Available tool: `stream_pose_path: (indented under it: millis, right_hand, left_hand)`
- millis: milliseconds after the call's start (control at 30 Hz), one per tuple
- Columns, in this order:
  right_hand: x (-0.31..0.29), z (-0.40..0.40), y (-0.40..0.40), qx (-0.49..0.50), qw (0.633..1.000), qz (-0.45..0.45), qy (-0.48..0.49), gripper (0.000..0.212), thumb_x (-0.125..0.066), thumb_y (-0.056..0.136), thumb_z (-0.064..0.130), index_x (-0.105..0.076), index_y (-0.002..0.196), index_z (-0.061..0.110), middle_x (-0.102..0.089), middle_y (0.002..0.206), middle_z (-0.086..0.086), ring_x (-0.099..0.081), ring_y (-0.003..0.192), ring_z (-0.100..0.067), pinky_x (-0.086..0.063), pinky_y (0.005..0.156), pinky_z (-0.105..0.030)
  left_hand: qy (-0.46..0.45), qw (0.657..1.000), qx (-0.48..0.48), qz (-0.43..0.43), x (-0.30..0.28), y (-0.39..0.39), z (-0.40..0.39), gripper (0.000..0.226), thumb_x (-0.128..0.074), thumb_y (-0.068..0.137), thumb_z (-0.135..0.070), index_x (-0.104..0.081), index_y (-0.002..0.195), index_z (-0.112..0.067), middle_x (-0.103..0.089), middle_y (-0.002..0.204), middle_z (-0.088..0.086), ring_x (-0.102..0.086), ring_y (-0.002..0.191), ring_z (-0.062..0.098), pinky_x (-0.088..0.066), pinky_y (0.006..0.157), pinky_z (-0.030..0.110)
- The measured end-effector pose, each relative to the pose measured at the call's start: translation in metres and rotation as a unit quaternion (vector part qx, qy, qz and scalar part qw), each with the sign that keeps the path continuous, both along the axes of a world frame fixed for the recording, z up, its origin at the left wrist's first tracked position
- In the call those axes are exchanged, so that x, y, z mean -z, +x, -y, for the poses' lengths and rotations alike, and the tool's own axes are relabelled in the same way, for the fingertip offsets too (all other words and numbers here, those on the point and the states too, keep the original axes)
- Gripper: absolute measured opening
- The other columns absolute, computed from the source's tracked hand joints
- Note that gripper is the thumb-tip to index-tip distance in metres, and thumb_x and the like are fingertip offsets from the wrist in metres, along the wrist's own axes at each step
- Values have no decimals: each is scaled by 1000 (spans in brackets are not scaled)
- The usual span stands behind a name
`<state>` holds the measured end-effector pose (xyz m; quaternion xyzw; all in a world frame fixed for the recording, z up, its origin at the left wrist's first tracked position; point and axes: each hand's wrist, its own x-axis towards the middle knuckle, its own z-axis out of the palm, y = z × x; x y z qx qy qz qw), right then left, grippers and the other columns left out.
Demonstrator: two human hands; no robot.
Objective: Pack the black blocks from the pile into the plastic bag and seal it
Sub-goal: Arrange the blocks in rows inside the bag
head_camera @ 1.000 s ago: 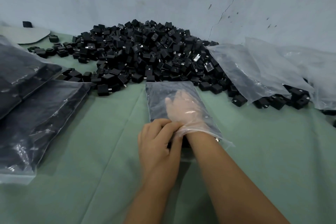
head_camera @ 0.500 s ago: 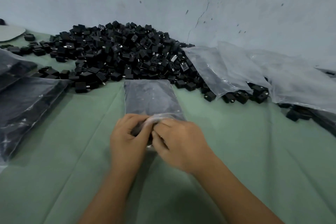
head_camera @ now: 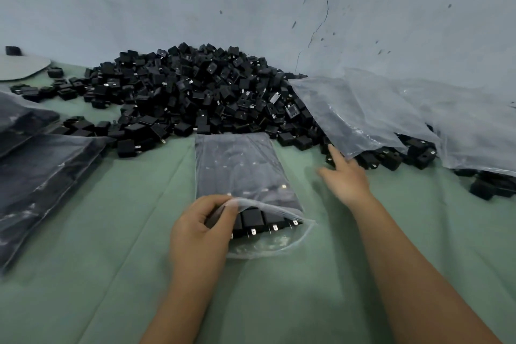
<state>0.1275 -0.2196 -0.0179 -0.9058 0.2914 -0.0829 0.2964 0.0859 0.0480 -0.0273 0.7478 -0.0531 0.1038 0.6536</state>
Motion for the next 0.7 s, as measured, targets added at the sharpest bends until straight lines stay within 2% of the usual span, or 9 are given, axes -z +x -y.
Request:
stream_pose_path:
  millis: [67, 133, 200, 267, 333, 400, 500, 600, 700]
  right_hand:
    - [9, 1, 5, 26, 997, -6, -75, 62, -51, 89, 40, -30, 147, 41, -29, 150, -9, -27, 139, -28, -21, 112, -41]
    - [17, 0, 2, 34, 992, 73, -100, 47, -59, 87, 35, -50, 133, 34, -46, 132, -6, -44, 125, -27, -32, 104, -38]
    - [22, -1, -3, 25, 984, 162, -65, 22, -66, 83, 27, -65, 105, 26, -58, 103, 4, -59, 104, -21, -43, 87, -31]
    - [24, -2, -9, 26, 976, 215, -9, 7, -68, 82, 20, -65, 86, 25, -61, 89, 10, -63, 92, -16, -42, 75, -25]
    - [23, -2, -13, 34, 963, 264, 49, 12, -69, 82, 18, -64, 88, 27, -61, 94, 10, -61, 97, -15, -40, 74, -21]
    - [22, -2, -13, 7, 965, 255, 64, 31, -68, 84, 26, -62, 113, 33, -60, 113, 4, -56, 110, -16, -42, 87, -24]
    - [21, -2, -9, -43, 994, 81, -59, 56, -54, 89, 49, -36, 141, 50, -40, 149, 0, -35, 137, -21, -24, 112, -40]
    - [23, -4, -5, -69, 989, 8, -134, 55, -43, 91, 58, -29, 144, 52, -22, 159, 5, -21, 144, -21, -15, 112, -41]
    - [24, -3, -10, -78, 988, 76, -108, 43, -52, 91, 48, -48, 134, 46, -31, 155, 12, -27, 141, -17, -17, 111, -40]
  left_hand:
    - [2, 1000, -1, 5, 0, 0, 0, 13, -71, 85, -14, -75, 77, -23, -71, 75, -7, -63, 71, 3, -43, 62, 8]
    - [0, 1000, -5, 5, 1, 1, 1, 13, -71, 85, -14, -75, 77, -23, -70, 75, -8, -62, 69, 1, -43, 60, 8]
    - [10, 1000, -10, 0, 1, 2, 2, 13, -70, 86, -17, -75, 77, -25, -70, 75, -7, -61, 70, 1, -43, 61, 9]
    - [14, 1000, -9, -5, 1, 2, 2, 13, -69, 87, -19, -74, 77, -26, -70, 76, -6, -62, 71, 4, -45, 62, 12]
    - [5, 1000, -1, -11, 1, 1, 2, 12, -69, 87, -20, -74, 78, -27, -70, 77, -4, -64, 73, 10, -48, 63, 17]
    - [1, 1000, 0, -9, 0, 0, 1, 12, -69, 87, -20, -74, 77, -27, -70, 76, -3, -64, 73, 12, -48, 63, 18]
    - [7, 1000, -5, -9, 0, 0, 2, 12, -69, 87, -21, -74, 78, -26, -71, 77, -4, -65, 75, 12, -48, 64, 18]
    - [10, 1000, -8, -15, 1, 0, 2, 11, -68, 87, -23, -74, 79, -27, -71, 76, -5, -66, 75, 12, -50, 67, 25]
    - [10, 1000, -5, -16, 0, -1, 2, 12, -67, 87, -24, -74, 78, -27, -70, 76, -3, -65, 74, 14, -51, 67, 29]
